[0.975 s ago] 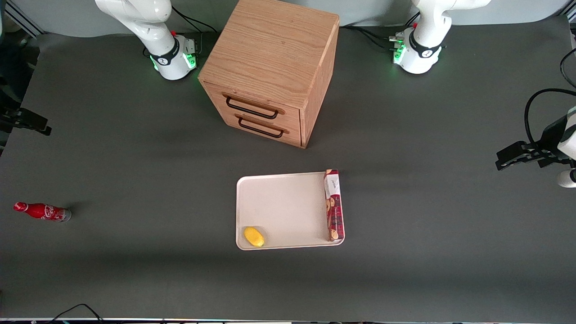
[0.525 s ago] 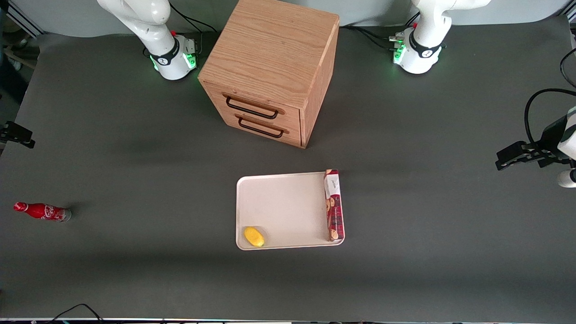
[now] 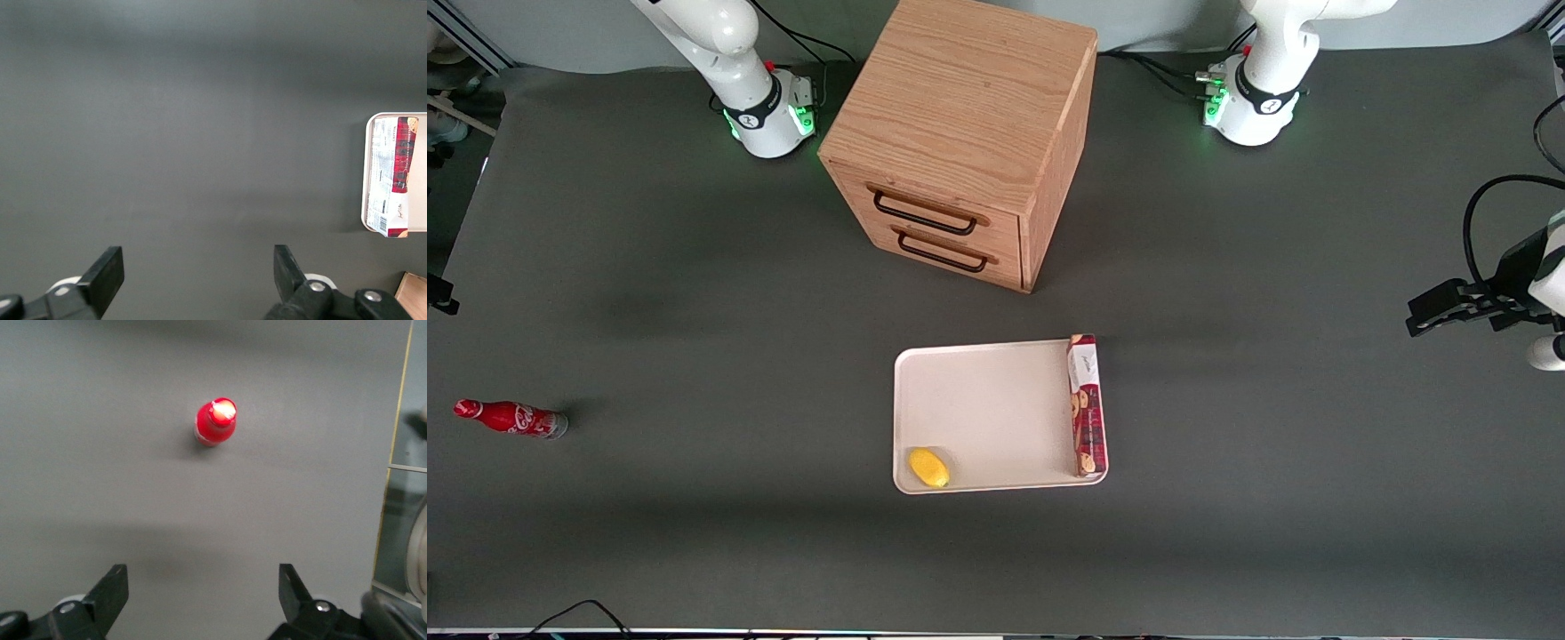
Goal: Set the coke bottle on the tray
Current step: 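Lower the open right gripper around the bottle's cap end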
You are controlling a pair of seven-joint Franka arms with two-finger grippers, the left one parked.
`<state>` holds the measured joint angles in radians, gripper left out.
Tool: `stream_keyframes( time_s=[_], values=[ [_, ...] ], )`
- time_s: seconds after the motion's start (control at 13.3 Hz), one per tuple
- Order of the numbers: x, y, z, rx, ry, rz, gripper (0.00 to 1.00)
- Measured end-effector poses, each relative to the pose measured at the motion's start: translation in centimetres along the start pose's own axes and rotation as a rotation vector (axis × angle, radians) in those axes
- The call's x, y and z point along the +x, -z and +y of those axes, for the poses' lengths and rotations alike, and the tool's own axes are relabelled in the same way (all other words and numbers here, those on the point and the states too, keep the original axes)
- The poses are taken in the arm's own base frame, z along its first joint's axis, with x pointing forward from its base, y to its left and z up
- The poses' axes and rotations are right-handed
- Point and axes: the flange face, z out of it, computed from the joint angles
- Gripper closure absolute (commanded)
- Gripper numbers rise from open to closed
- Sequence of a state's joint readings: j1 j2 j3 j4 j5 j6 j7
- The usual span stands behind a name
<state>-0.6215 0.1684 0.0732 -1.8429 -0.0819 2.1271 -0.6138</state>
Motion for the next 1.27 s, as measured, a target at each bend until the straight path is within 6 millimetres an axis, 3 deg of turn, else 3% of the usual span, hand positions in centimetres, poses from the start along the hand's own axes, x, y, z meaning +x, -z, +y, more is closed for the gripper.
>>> stream_keyframes(
  time_s=[0.22,0.75,0.97,1.27],
  values=[
    [0.4,-3.9,2.5,0.074,0.018,0.019,0.00],
    [5.1,-8.0,5.5,0.152,0.031,-0.006,0.00],
    [7.3,-10.5,5.4,0.186,0.049,-0.024,0.00],
    [8.8,-13.1,4.3,0.206,0.065,-0.037,0.00]
  ],
)
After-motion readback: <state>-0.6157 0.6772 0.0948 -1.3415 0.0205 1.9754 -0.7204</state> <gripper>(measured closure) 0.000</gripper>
